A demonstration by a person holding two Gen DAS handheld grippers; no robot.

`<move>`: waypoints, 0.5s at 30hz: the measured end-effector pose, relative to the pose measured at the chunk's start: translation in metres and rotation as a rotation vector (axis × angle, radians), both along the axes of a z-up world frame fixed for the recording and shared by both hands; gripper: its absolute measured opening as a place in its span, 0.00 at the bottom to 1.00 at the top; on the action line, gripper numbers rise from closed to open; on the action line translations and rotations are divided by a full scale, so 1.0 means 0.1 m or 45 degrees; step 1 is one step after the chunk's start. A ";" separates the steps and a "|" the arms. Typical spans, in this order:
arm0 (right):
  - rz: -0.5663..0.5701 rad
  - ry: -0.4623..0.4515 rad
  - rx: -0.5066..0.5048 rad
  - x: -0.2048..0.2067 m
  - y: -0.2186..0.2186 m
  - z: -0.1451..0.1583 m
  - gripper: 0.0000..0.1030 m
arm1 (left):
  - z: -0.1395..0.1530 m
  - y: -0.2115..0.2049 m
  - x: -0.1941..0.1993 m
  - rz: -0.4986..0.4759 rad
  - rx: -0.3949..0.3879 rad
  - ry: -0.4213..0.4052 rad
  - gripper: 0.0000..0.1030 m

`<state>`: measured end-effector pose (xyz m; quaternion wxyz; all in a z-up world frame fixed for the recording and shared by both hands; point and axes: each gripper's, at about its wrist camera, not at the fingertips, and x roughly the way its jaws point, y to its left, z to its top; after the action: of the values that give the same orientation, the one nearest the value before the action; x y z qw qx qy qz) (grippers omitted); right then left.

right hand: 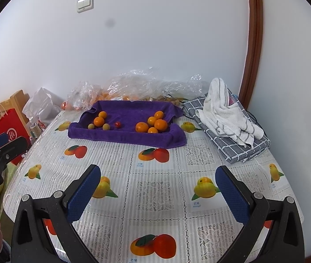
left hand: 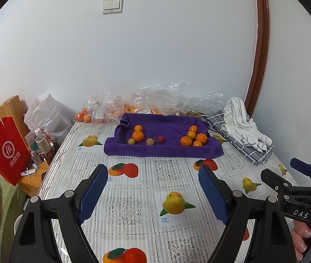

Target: Organize fruits

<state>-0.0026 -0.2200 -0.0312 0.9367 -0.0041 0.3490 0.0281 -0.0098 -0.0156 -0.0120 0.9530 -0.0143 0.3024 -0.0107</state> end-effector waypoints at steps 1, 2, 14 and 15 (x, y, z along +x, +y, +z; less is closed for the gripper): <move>0.002 0.000 -0.002 0.00 0.00 0.00 1.00 | 0.00 0.00 0.01 0.002 -0.001 0.000 0.81; 0.003 0.001 -0.003 0.00 0.00 -0.01 1.00 | 0.00 0.00 0.01 0.004 -0.004 0.000 0.81; 0.019 -0.002 -0.018 0.01 0.02 0.01 1.00 | -0.02 0.01 0.01 0.014 -0.010 0.003 0.81; 0.020 -0.003 -0.020 0.01 0.02 0.01 1.00 | -0.03 0.01 0.02 0.017 -0.010 0.003 0.81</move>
<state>-0.0017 -0.2180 -0.0306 0.9367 -0.0143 0.3483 0.0326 -0.0081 -0.0145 -0.0147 0.9526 -0.0200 0.3035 -0.0054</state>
